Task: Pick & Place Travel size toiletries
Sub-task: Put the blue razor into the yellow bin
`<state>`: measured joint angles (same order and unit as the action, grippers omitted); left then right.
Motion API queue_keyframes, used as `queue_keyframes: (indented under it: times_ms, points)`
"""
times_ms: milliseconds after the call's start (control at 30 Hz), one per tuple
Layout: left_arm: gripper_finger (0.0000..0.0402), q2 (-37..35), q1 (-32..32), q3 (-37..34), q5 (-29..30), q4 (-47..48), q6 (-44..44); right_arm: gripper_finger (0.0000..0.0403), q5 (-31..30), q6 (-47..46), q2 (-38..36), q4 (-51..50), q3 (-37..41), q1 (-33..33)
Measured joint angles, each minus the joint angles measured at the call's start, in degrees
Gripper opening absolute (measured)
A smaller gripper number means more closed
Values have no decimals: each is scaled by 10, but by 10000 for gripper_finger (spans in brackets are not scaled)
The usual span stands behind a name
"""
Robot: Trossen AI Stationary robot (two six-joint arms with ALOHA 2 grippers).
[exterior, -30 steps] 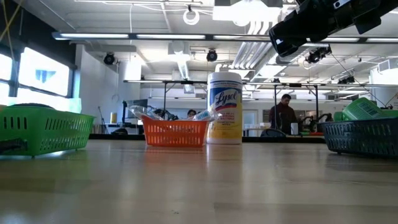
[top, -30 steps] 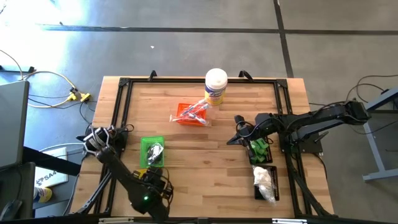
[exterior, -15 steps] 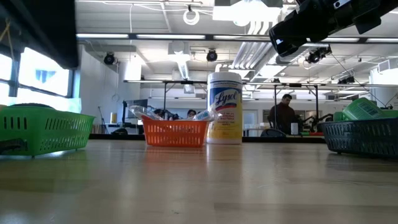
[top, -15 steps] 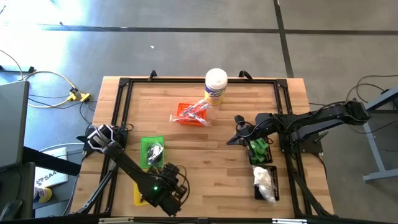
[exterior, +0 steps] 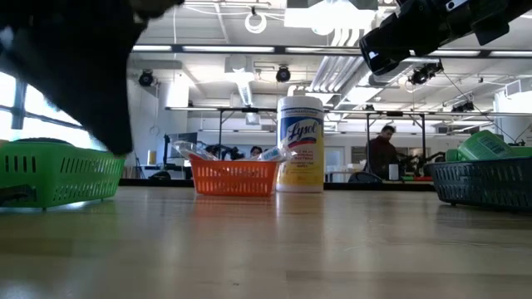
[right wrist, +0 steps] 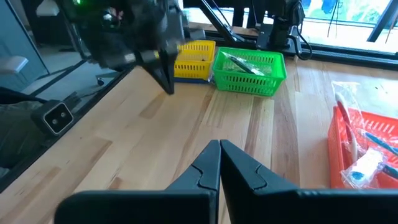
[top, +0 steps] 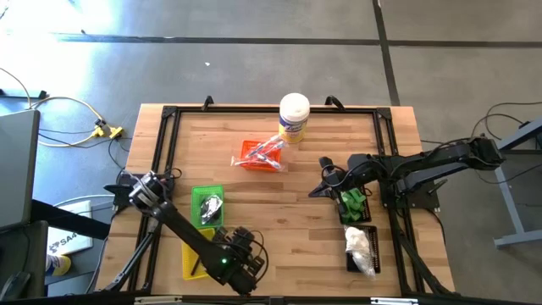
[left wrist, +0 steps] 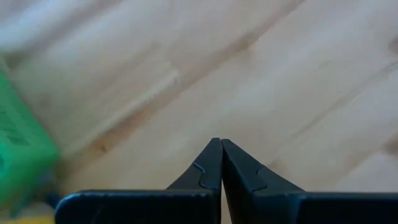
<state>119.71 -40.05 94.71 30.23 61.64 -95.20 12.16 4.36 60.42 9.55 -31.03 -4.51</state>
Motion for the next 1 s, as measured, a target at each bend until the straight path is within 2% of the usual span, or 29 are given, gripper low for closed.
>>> queue_keyframes:
  times_ms: [67, 200, 300, 500, 633, 867, 1000]
  points:
    - [0, 14, 7, 0, -31, -8, -16, 3, 0, 0, 0, 2, 0, 0]
    - [0, 16, 21, 0, -131, 15, -35, 3, 0, 0, 0, 2, 0, 0]
    - [0, 18, 31, -1, -182, 56, -64, 3, 0, 0, 0, 3, 0, 0]
    - [0, 18, 33, -1, -209, 114, -115, 3, 0, 0, 0, 1, 0, 0]
    - [0, 18, 33, -1, -218, 145, -118, 3, 0, 0, 0, 1, 0, 0]
    - [0, 18, 27, -1, -310, 145, -144, 3, 0, 0, 0, 1, 0, 0]
    - [0, 18, 11, -1, -331, 152, -168, 3, 0, 0, 0, 1, 0, 0]
